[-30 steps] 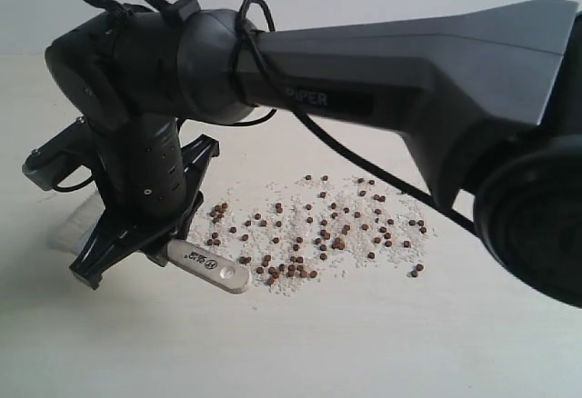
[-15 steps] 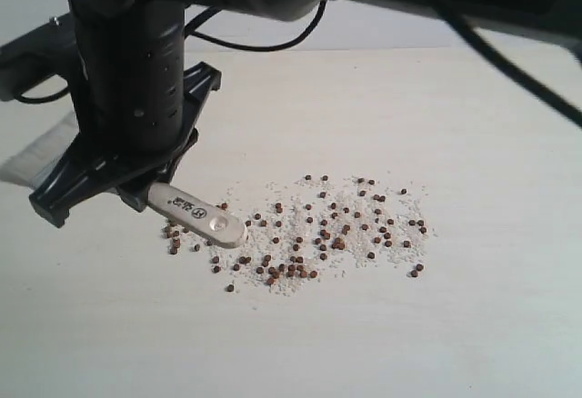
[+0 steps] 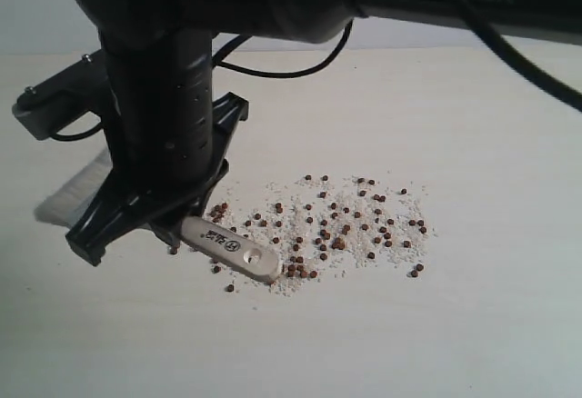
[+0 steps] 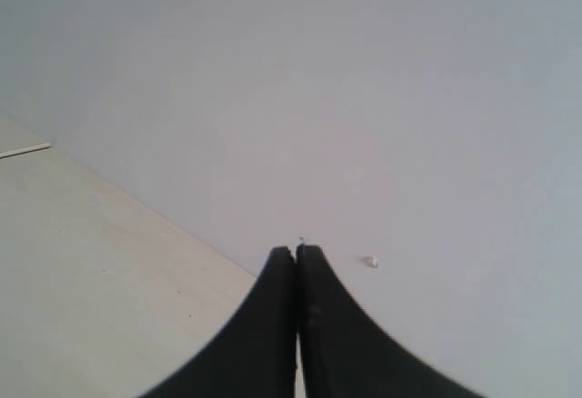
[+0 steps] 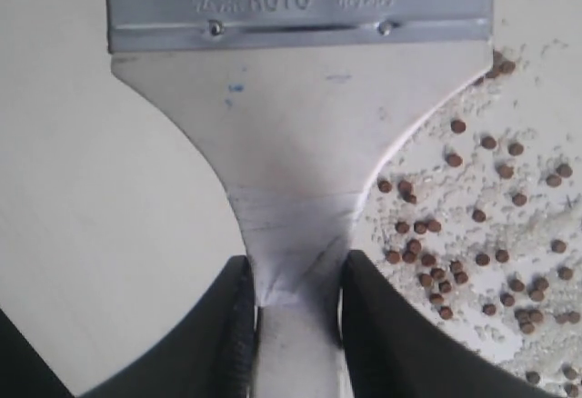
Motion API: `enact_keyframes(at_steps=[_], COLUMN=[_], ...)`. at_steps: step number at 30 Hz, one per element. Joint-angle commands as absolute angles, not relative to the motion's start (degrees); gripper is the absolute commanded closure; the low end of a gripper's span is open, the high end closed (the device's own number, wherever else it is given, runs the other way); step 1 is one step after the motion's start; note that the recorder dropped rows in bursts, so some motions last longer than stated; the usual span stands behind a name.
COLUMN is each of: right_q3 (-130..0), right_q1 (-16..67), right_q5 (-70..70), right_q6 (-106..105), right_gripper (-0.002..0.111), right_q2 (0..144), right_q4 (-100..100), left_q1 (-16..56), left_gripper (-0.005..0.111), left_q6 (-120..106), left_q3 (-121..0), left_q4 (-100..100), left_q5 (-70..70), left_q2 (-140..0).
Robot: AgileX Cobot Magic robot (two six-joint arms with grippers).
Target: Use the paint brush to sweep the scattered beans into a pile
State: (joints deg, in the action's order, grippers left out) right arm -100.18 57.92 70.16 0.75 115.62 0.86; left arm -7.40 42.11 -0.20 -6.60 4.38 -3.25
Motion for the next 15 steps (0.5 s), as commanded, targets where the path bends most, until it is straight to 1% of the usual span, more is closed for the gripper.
enact_keyframes(at_steps=[1,9,11,15], right_q3=[-95.36,-86.0,-83.2,-81.5], right_q1=[57.77,54.57,52.57,49.48], right_q5=[69.96,69.96,69.96,69.96], right_q6=[0.0,0.67,0.0,-1.09], right_gripper=[0.108,0.108,0.108,0.108], right_q2=[110.95,103.44,101.55,100.99], right_q4=[-1.77,-3.74,-3.6,-3.31], left_q1=[-7.45,-7.45,-7.45,-7.45], left_gripper=[0.107,0.107,0.107,0.107], left_q6=[41.98,42.52,42.3,42.31], left_q3=[0.0,0.0,0.0,0.0], left_q4=[-6.86,-6.86,-6.86,-6.86], left_q5=[4.26,6.76,7.08,7.79], left_q2=[-3.14,-3.14,-3.14,-3.14])
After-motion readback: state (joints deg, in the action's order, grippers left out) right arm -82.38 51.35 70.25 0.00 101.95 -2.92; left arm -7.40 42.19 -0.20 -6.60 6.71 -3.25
